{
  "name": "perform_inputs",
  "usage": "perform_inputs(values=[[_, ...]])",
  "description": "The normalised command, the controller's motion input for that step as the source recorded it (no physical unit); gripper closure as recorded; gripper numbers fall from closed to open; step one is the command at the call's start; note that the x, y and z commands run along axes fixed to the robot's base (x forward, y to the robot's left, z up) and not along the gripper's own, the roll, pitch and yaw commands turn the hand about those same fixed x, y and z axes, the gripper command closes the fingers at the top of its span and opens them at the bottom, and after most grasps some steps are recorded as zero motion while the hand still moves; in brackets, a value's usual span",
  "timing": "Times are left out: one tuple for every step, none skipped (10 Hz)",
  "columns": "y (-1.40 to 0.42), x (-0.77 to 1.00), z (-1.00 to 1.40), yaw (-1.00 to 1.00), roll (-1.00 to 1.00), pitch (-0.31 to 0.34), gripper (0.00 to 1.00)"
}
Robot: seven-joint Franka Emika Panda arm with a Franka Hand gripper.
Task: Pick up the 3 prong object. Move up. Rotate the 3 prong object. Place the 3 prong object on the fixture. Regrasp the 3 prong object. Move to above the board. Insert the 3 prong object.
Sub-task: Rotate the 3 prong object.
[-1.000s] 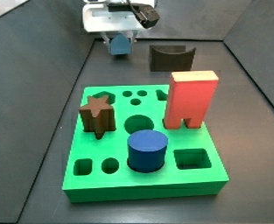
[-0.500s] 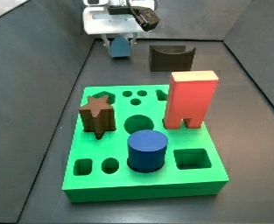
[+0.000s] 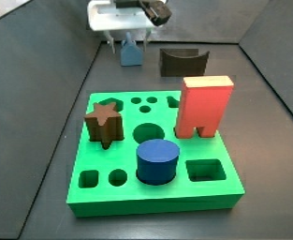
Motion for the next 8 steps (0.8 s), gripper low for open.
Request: perform_inputs(values=[[0.00,-0.02,1.00,0.01,-0.10,0.054,0.00],[0.00,-0.02,1.00,0.00,-0.14,0.048,0.00],[0.00,-0.03,1.00,0.00,-0.16,0.042,0.00],[0.00,-0.04,1.00,-0.01,-0.19,0.035,0.00],[0.00,-0.04,0.94,-0.02,-0.20,0.029,0.00],[0.00,-0.04,0.83,-0.02,-0.22,0.022,0.00],[0.00,0.00,0.00,1.00,0.00,0.000,0.00],[-0.01,-0.01,-0.13,1.00,0.00,0.000,0.00]])
